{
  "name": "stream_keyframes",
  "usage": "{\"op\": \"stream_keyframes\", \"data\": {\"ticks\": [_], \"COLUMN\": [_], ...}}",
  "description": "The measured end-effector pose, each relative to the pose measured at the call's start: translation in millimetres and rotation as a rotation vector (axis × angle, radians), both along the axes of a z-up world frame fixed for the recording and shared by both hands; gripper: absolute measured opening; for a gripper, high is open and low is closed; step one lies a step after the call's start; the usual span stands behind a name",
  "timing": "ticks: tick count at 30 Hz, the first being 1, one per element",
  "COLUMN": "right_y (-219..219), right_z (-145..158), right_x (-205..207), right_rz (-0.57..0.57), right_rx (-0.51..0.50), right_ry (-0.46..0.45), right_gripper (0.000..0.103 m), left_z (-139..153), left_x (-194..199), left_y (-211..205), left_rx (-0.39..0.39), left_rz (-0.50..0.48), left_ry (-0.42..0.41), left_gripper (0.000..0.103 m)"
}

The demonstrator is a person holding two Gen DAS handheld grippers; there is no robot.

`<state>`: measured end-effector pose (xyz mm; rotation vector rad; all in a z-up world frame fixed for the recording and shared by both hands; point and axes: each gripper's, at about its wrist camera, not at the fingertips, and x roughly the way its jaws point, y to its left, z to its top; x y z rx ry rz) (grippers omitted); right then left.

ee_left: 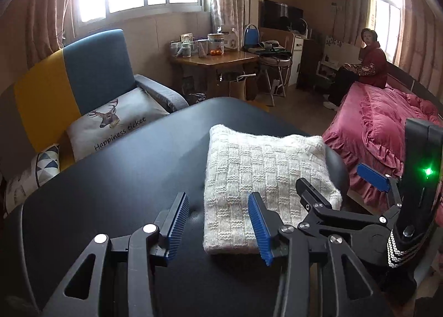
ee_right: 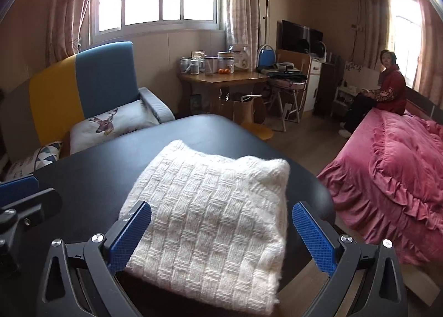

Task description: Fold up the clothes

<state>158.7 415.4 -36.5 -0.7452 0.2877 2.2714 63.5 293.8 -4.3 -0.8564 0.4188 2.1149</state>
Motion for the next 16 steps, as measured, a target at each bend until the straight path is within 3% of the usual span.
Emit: {"op": "stream_keyframes", "data": {"ticks": [7, 12, 16], "right_y": [0.7, 0.6, 2.3], "right_z": [-7.9, -9.5, -12.2], "right_x": [-1.9, -4.5, -6.8], "right_rz": [0.011, 0.012, 0.019], "right_rx": [-0.047, -0.042, -0.047], "right_ry": [-0.009, -0.022, -0.034], "right_gripper": [0.103, 0.103, 0.103], "left_z": [-4.5, -0.6, 1.7], "left_x": [-5.3, -11.8, -11.5], "left_y": [1.3, -5.8, -6.0], "left_rx": [0.016, 0.072, 0.057], "left_rz": [0.003, 0.019, 0.025], "left_ry": [-0.042, -0.028, 0.007], "left_gripper": [0.045, 0.040, 0.040]}}
